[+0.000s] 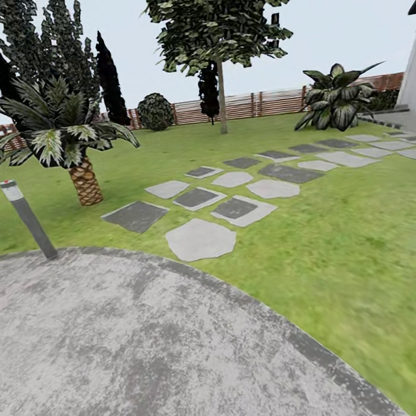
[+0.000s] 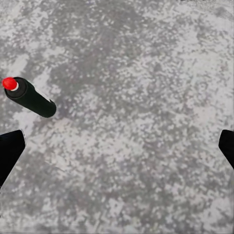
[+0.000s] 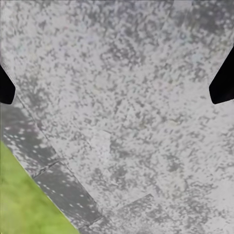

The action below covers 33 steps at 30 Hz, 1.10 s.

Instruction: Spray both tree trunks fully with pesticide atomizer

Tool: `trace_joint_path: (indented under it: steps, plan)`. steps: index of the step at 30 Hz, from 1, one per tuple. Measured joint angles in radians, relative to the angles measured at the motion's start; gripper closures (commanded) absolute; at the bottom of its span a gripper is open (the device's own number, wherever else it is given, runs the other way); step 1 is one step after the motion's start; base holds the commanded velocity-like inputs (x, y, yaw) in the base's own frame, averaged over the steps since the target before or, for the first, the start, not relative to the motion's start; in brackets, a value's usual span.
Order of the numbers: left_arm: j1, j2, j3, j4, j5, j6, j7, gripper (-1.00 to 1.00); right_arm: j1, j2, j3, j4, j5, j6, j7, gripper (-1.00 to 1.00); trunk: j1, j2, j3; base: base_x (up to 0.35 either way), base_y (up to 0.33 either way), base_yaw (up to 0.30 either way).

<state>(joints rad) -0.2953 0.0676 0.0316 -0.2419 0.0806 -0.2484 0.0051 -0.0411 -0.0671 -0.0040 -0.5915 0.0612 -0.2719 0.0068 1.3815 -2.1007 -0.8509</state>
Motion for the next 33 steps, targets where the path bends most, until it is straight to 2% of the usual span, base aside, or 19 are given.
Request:
trace_joint_path:
  steps: [22, 33]
  plan:
    - [0.0, 0.0, 0.001, 0.0, 0.0, 0.0, 0.0, -1.0, 0.0, 0.001, 0.0, -0.003, -0.001, 0.0, 0.0, -1.0, 0.0, 0.0, 0.0, 0.008, -0.007, 0.277]
    - [0.0, 0.0, 0.001, 0.0, 0.0, 0.0, 0.0, -1.0, 0.0, 0.001, 0.0, -0.009, -0.001, 0.001, 0.0, -1.0, 0.0, 0.0, -0.01, 0.0, 0.0, 0.196]
